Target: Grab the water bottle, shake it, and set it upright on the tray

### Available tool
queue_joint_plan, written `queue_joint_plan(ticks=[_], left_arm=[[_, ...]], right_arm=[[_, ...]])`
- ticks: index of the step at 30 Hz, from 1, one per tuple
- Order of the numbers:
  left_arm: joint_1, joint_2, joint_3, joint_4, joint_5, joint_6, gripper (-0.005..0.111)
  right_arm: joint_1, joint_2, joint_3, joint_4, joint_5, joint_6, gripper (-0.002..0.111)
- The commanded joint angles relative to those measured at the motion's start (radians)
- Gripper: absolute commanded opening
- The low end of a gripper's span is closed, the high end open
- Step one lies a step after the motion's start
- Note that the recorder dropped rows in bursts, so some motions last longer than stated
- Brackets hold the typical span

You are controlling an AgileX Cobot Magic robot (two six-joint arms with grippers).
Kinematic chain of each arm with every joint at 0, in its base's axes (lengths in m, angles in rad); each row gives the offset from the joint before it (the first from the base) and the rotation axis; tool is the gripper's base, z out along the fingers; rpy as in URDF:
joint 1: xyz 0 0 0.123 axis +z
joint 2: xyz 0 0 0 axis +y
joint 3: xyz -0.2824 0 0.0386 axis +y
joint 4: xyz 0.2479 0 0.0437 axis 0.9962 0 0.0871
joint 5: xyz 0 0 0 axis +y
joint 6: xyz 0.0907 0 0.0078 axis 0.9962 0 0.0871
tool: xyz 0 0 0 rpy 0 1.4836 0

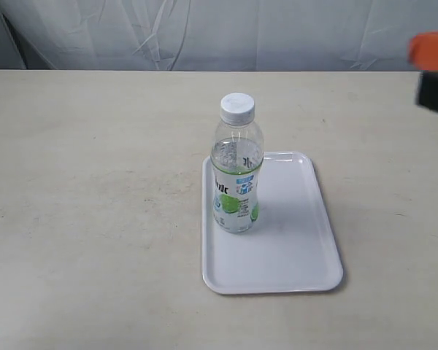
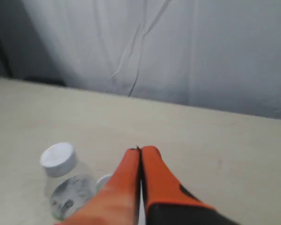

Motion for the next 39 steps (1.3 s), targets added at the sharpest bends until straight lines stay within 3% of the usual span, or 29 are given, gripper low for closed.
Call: queue_joint_plan(ticks=[1, 4, 7, 16, 20, 25, 39], left_arm=[[-0.007, -0.004, 0.003, 0.007, -0.012, -0.003, 0.002], [-0.007, -0.004, 0.003, 0.007, -0.012, -0.003, 0.002], [-0.007, -0.004, 0.003, 0.007, -0.012, -0.003, 0.002], [-0.007, -0.004, 0.003, 0.007, -0.012, -0.003, 0.002], [-0.007, -0.004, 0.003, 0.007, -0.012, -0.003, 0.002], [-0.007, -0.004, 0.003, 0.007, -0.012, -0.003, 0.002], [-0.007, -0.004, 0.003, 0.007, -0.012, -0.003, 0.002]], right_arm=[[-0.223, -0.242, 0.084, 0.011, 0.083, -0.002, 0.003], [-0.315, -0.377, 0.121, 0.011, 0.230, -0.004, 0.003], [-0.340, -0.464, 0.163, 0.007, 0.292, -0.006, 0.003], [-0.360, -0.627, 0.411, 0.017, 0.083, -0.006, 0.003], [-0.397, -0.708, 0.505, 0.032, 0.073, -0.013, 0.003], [-0.455, -0.714, 0.541, 0.139, 0.116, -0.186, 0.003], [-0.496, -0.714, 0.628, 0.134, 0.098, -0.191, 0.003]])
